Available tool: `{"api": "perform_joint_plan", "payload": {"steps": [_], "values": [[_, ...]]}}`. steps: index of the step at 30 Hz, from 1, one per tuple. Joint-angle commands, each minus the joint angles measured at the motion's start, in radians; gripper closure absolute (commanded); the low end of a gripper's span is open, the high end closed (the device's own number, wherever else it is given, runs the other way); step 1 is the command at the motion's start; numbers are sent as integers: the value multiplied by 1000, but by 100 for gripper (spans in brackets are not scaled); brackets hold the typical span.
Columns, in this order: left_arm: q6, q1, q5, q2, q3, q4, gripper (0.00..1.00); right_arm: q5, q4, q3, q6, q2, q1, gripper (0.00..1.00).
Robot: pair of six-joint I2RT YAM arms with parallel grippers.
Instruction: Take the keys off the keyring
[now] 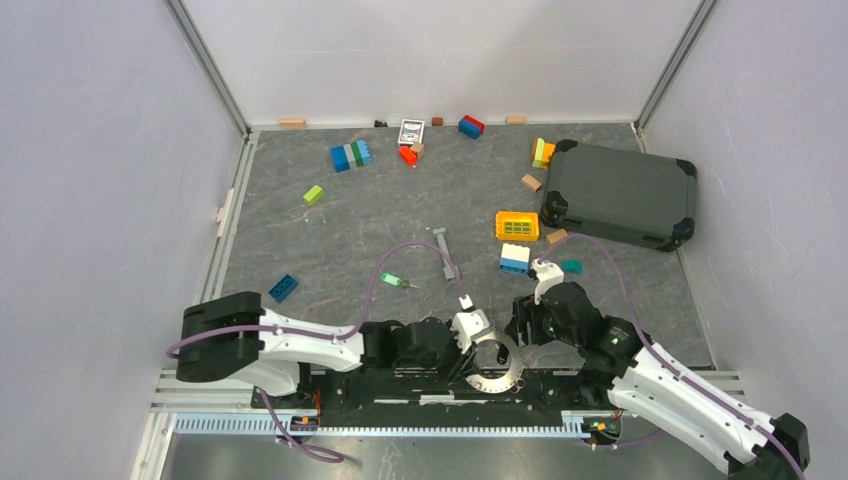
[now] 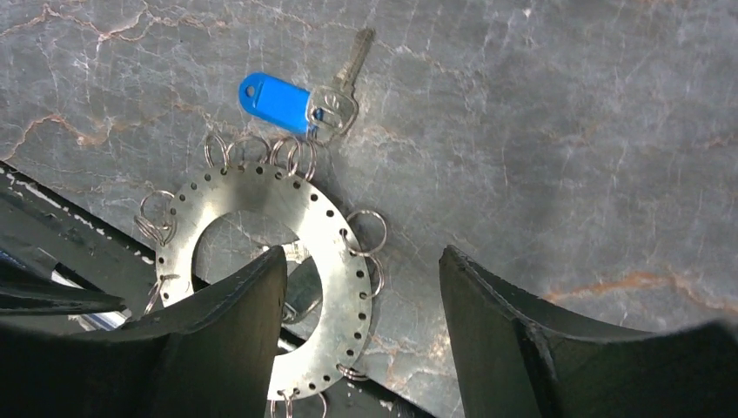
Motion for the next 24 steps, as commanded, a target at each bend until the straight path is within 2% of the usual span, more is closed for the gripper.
{"api": "perform_joint_plan", "payload": {"steps": [1, 6, 9, 13, 24], "values": [[-58, -5, 57, 66, 76, 131, 65, 1, -131, 23, 75, -63, -6, 30], [-74, -4, -70, 68, 74, 32, 65, -46, -179, 12, 104, -113, -6, 34], [-79, -4, -123, 69, 65, -11, 64, -148, -166, -25, 135, -128, -6, 35], [-99, -4, -112, 117, 60, 1, 64, -206, -164, -49, 154, -133, -6, 36], [-132, -3, -105, 212, 87, -2, 64, -228, -231, -51, 165, -113, -6, 37]]}}
